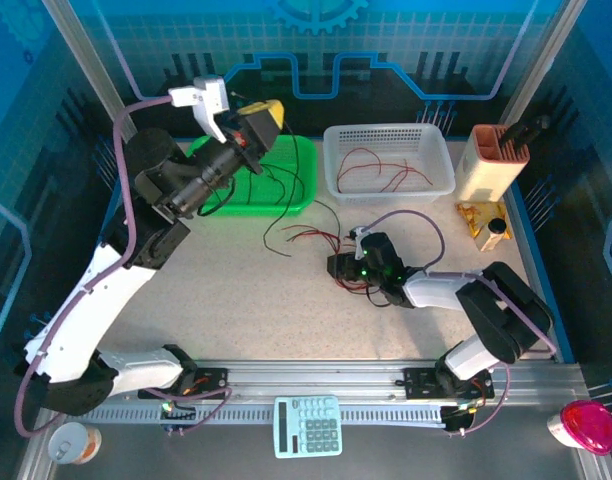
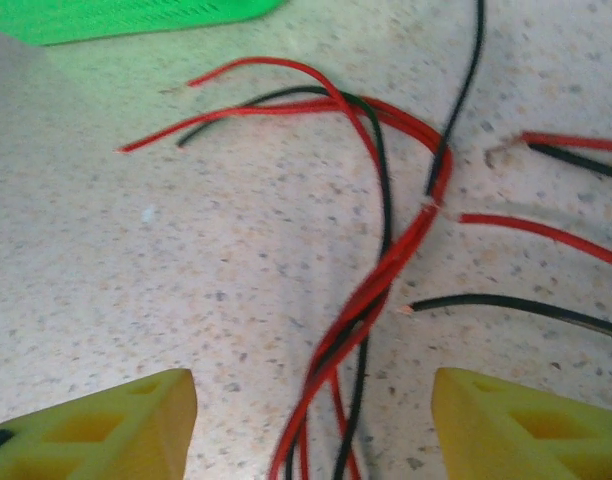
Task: Untangle the cables
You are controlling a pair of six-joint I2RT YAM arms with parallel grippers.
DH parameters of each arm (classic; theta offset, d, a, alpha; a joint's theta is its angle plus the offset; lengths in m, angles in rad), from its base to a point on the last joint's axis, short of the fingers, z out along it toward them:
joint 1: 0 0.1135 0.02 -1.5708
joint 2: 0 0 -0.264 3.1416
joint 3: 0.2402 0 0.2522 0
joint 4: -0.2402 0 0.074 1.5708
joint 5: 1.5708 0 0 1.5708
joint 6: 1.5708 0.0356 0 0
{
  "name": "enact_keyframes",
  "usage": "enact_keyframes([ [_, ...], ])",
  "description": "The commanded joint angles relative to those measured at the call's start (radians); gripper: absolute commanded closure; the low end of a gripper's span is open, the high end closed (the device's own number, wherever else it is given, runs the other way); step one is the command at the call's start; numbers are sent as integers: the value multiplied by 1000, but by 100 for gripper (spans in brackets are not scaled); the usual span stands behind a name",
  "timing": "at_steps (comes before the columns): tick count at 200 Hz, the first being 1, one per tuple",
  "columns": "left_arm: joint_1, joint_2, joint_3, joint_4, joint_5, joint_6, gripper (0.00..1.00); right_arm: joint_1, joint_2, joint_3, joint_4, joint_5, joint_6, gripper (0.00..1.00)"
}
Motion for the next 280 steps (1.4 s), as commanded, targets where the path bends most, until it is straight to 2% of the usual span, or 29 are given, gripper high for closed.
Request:
enact_keyframes([
  [1,71,-1,20,-13,-37,34,100,21,-84,29,-51,-18,-9,29],
  [42,171,55,42,23,-54,87,100,29,-228,63,-153,-24,-26,17],
  [120,340,306,164,99,-46,110,100,29,-439,126,-358,-6,-51,15],
  [169,420,514,225,55,93,-1,100,28,-495,124,-424,17,-62,15],
  [210,422,596,168,-65,157,35,100,24,-487,117,-444,35,-62,15],
  [243,422,600,26,-147,107,107,100,21,-460,116,-439,32,-53,15],
  [280,423,610,-47,-283,-65,178,99,18,-423,131,-445,36,-47,15],
])
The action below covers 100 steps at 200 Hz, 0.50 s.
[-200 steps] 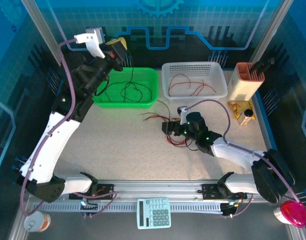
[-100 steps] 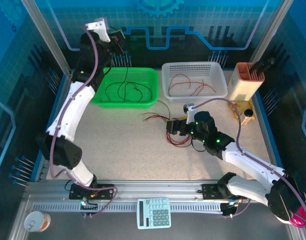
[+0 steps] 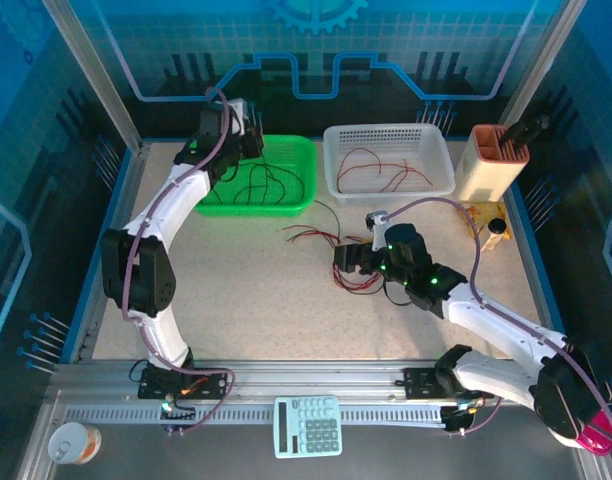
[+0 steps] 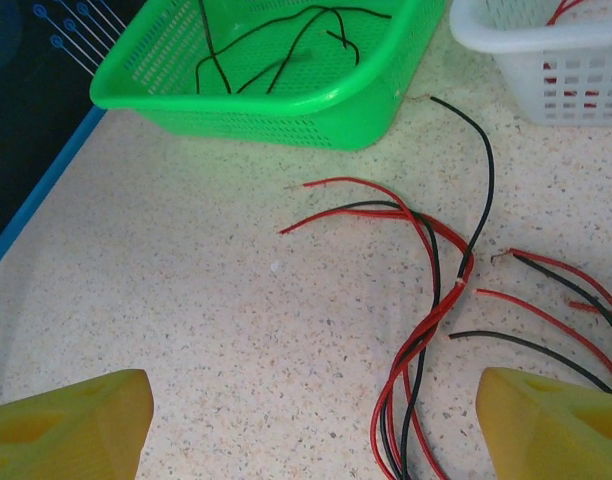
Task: Untangle the cables
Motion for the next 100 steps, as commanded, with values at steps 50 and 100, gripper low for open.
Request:
enact_keyframes([
  [50,4,107,87,-310,-209,114,79,4,49,57,-28,14,4,15],
  [100,4,130,159,-364,-188,94,36,3,23,49,-49,34,7,15],
])
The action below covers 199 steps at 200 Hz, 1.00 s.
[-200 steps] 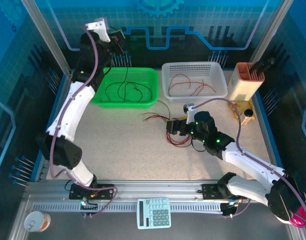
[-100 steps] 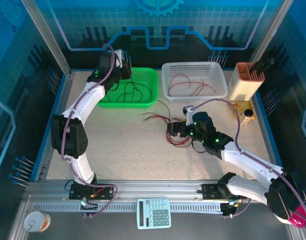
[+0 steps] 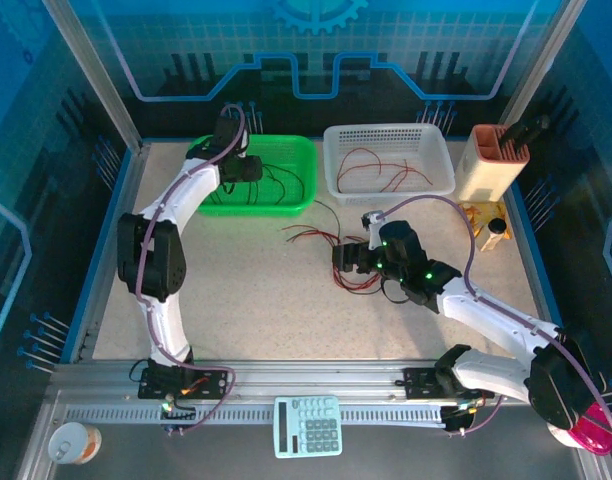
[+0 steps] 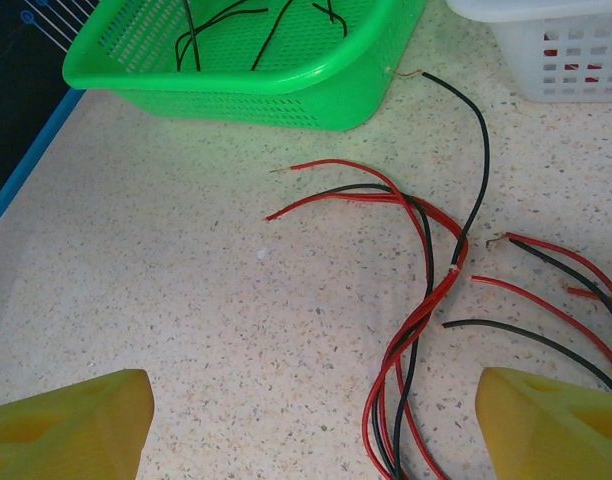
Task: Untangle the cables
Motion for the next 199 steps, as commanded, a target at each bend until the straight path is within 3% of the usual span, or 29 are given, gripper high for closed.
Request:
enact_keyframes([
  [1,4,-11,55,-54,-4,-4,35,4,-25,22,-26,30,6,15],
  [48,4,-34,120,-68,27,-7,12,3,-32,28,-52,36,8,15],
  [114,4,-125,125,-28,135,-86,3,4,-24,45,-102,76,3,15],
  [136,4,-217,7,68,228,-170,1,3,-5,64,-142,97,-9,16],
  [172,2,-452,-381,299,382,-307,1,2,52,127,-242,146,-38,17],
  [199,2,-626,-625,311,424,-354,1,0,114,186,-311,173,-76,19],
])
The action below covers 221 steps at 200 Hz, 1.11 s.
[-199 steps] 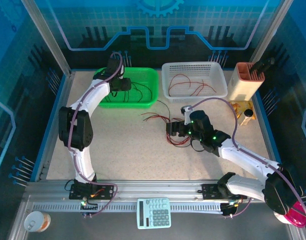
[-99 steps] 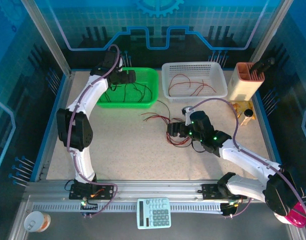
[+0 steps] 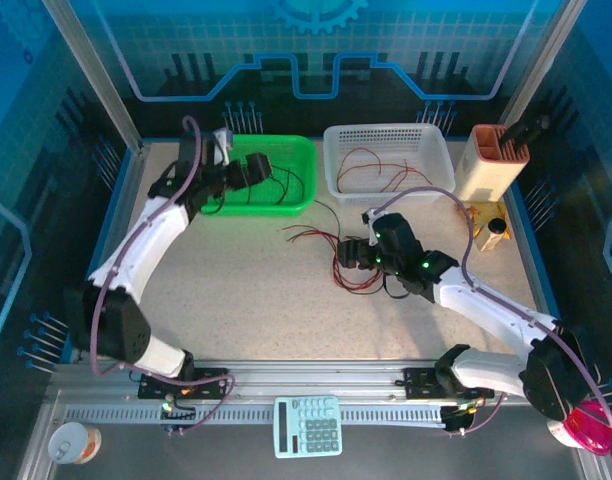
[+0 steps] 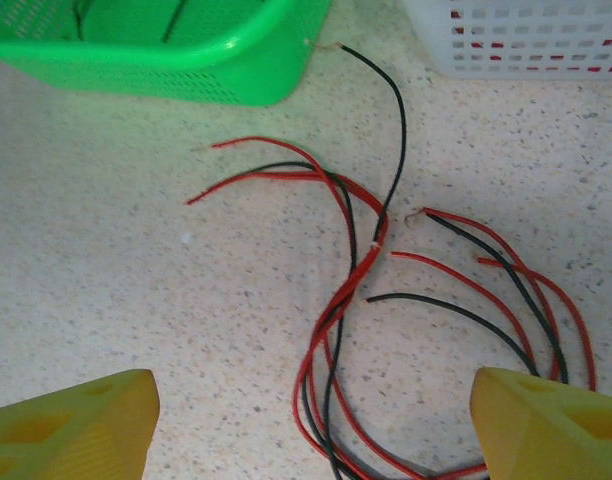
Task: Untangle the cables
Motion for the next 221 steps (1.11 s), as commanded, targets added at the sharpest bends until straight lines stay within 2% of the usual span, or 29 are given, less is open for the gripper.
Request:
enact_keyframes([
  [1,2,-117,-183,76,110,-102,1,0,44,62,-102,54,-44,19],
  [27,-13,-308,-444,198,121,-293,1,-6,118,108,-95,30,-76,20],
  [50,-78,-411,-616,263,29,-454,1,-6,203,168,-80,-28,-89,22],
  [75,-146,-444,-656,206,-102,-517,1,1,303,231,-61,-89,-98,25],
  [120,-143,-416,-612,102,-197,-523,1,56,503,384,-78,-111,-138,31],
  [179,-18,-442,-569,20,-150,-480,1,158,750,609,-155,58,-177,32],
  [221,33,-473,-567,-4,-127,-470,1,185,861,713,-190,128,-165,35],
])
